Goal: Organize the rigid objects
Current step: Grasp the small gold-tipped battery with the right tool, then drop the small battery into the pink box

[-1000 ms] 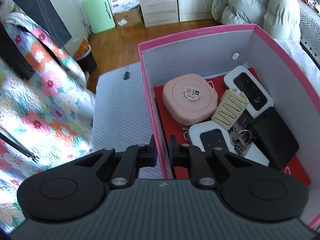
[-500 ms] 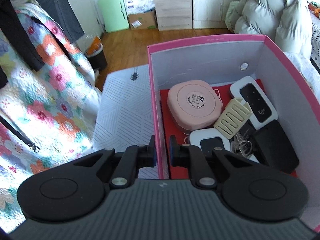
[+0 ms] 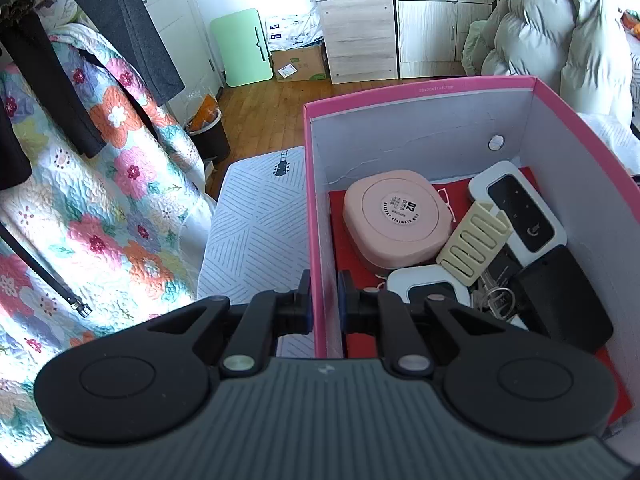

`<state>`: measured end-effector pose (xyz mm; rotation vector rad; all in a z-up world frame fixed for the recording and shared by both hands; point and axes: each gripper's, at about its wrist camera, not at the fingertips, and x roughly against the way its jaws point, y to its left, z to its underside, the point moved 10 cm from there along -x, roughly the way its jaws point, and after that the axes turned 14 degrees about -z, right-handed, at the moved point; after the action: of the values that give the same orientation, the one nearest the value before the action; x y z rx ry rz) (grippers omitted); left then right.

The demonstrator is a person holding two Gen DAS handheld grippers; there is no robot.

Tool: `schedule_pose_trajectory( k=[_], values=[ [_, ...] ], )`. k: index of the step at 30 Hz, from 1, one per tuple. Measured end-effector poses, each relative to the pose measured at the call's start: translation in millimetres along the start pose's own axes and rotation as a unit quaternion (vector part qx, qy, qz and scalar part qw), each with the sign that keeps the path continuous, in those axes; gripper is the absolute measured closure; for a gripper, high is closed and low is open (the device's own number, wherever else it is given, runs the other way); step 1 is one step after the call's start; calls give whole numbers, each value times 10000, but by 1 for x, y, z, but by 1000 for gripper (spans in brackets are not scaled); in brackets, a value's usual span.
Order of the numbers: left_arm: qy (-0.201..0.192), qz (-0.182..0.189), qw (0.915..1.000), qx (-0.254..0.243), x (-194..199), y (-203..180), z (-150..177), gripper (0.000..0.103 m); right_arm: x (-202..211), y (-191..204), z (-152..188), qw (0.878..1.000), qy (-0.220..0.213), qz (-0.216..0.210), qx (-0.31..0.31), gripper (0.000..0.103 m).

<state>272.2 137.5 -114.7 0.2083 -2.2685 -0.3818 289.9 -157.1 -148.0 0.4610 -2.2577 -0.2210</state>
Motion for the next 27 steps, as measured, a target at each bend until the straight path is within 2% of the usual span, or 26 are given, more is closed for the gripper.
schedule_pose_trajectory(
  k=[2, 6, 10, 11, 13, 15, 20, 24, 27],
  values=[
    [-2, 4, 10000, 5, 0, 0, 0, 93, 7, 6, 6, 9998, -105, -118, -112, 91],
    [-8, 26, 10000, 17, 1, -1, 0, 93, 26, 20, 18, 9998, -198, -27, 42, 91],
    [-24, -29, 10000, -43, 2, -1, 0, 93, 60, 44, 16, 9991, -348, -234, 79, 91],
    [-27, -38, 10000, -54, 2, -1, 0, 93, 71, 54, 14, 9986, -413, -314, 111, 91],
    [-27, -42, 10000, -55, 1, -1, 0, 93, 97, 82, 9, 9946, -692, -711, 298, 91],
    [-24, -39, 10000, -45, 1, -1, -1, 93, 115, 109, 9, 9898, -784, -1090, 479, 91],
    [-22, -40, 10000, -39, 0, -1, -1, 93, 114, 161, 27, 9774, -238, -1924, 840, 91],
    [-28, -33, 10000, -42, 0, -1, -1, 93, 94, 178, 47, 9779, 235, -1865, 911, 90],
    [-30, -26, 10000, -42, 1, -1, -1, 93, 89, 180, 51, 9761, 325, -1997, 793, 87]
  ],
)
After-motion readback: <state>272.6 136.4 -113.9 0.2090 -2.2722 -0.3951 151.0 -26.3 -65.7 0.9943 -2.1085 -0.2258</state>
